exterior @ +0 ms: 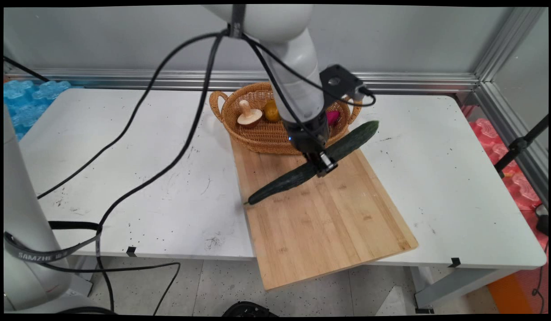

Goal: Place the picked object on the cutting board

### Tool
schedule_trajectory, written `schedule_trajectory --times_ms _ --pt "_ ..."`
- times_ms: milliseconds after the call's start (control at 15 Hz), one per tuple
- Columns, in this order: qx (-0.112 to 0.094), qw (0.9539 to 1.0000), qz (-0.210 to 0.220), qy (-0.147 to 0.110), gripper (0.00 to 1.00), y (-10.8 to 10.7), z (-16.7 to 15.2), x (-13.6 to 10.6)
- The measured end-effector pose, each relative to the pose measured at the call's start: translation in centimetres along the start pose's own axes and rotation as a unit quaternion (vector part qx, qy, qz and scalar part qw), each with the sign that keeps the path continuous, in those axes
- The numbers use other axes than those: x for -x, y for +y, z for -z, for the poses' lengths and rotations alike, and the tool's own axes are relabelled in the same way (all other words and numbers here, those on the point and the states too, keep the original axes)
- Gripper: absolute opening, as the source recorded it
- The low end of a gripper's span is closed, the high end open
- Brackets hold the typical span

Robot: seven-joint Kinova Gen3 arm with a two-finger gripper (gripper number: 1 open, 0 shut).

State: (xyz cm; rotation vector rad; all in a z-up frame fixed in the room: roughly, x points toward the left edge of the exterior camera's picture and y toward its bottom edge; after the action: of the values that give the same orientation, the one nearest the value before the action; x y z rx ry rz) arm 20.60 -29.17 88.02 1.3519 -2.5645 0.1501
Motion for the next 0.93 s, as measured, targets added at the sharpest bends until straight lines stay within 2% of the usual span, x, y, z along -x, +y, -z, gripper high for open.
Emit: schedule_trajectory --times_ms 400,933 --pt "-0.013 0.999 0.012 -0.04 0.0 -0.3 -3.8 0.1" --pt "-0.023 0.9971 0.012 -0.071 0.0 -0.5 -6.5 -0.1"
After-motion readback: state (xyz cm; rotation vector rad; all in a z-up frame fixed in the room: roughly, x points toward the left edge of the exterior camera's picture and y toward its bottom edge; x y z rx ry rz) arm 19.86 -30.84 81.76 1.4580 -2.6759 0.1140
